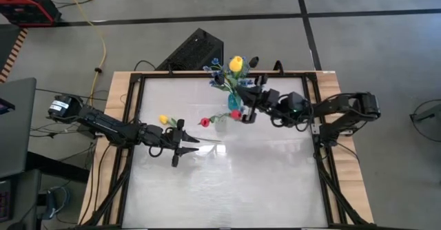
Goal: Sort flowers into vase by color
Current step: Put the yellow flower into the transparent vase
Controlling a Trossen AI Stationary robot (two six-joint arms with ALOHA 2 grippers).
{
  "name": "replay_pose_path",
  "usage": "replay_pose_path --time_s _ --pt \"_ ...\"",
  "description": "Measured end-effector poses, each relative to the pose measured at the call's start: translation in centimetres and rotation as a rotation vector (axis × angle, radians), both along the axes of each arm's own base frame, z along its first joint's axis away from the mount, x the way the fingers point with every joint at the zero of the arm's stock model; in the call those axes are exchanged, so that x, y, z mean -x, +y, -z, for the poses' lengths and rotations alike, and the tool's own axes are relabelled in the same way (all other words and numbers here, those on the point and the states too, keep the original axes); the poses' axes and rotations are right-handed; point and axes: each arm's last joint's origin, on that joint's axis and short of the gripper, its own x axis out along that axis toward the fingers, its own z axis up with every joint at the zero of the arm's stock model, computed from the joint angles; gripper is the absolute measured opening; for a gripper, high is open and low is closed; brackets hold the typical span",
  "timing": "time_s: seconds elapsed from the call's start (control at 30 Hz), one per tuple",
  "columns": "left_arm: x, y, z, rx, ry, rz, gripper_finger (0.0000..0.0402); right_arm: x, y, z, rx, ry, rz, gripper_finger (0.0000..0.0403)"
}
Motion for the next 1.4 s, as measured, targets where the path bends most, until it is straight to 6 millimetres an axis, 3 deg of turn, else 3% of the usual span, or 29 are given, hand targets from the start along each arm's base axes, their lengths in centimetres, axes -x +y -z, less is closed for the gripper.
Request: replay_pose_path --time_s 0.27,0.5,0.9,1.4 --pt "0.0 0.0 0.0 0.000 -0.001 0.000 0.0132 -2.8 -1.9 -0.8 -0.022 -0.031 -0.018 0.0014" --pt "0.0 0.0 0.0 -0.005 0.001 0.001 0.0132 -5.5 -1.7 1.1 -0.045 0.009 -0.069 0.0014" --pt "0.0 0.0 0.2 -0.007 0.023 0.000 0.0132 -6.8 -2.6 4.2 -0.133 -0.029 -0.128 0.0014" --pt "0.1 0.0 0.3 0.002 0.026 -0.002 0.0132 -6.9 -2.4 5.6 -0.156 0.016 -0.122 0.0014"
